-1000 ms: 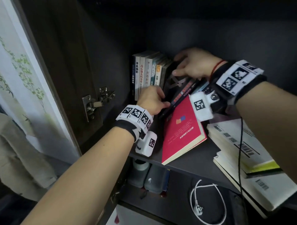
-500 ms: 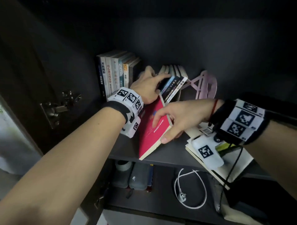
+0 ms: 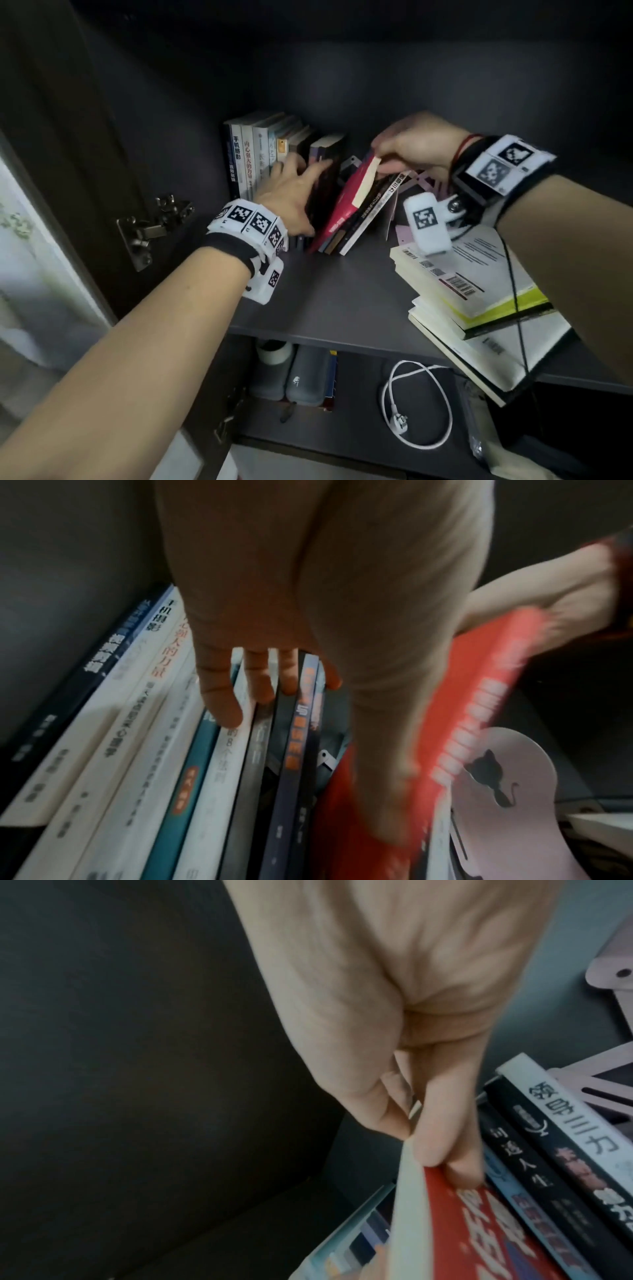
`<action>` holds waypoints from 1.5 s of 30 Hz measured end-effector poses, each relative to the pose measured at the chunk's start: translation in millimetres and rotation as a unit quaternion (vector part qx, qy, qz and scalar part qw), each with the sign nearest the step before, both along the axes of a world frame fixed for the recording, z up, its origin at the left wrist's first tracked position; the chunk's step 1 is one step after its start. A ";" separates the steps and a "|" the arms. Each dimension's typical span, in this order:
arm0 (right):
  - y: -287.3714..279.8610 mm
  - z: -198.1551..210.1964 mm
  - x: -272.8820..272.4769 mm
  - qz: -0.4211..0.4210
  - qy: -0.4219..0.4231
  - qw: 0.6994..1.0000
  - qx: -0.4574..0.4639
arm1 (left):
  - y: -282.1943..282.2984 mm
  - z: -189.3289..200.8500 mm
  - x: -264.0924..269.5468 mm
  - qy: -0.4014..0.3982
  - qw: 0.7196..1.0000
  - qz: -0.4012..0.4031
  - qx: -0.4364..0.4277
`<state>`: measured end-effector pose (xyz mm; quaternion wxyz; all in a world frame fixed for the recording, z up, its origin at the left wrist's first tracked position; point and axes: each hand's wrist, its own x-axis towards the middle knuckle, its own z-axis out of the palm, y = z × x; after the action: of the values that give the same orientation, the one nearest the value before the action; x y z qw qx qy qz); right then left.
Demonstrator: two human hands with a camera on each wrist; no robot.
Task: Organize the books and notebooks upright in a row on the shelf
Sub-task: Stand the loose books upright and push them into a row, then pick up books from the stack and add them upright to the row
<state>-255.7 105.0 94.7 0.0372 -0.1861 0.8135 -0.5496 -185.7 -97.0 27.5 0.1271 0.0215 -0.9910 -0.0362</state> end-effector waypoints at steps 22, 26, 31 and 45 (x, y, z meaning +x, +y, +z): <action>33.0 0.6 -20.2 -0.062 0.136 0.947 0.284 | 49.5 1.9 -43.5 0.152 0.976 0.107 0.113; 69.6 -4.0 -11.8 -0.048 0.096 0.951 0.288 | 72.6 0.4 -23.7 0.201 0.966 0.078 0.139; 121.0 -26.7 0.2 0.001 -0.020 0.929 0.369 | 141.4 8.5 0.5 0.133 0.975 -0.070 0.165; 227.6 -78.3 40.2 -0.048 -0.086 0.891 0.443 | 218.9 -19.0 9.6 -0.305 0.947 -0.071 0.076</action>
<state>-215.5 332.6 16.4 0.1592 -0.0633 0.9742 -0.1468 -176.1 121.9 8.5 -0.1866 -0.0290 -0.9756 -0.1119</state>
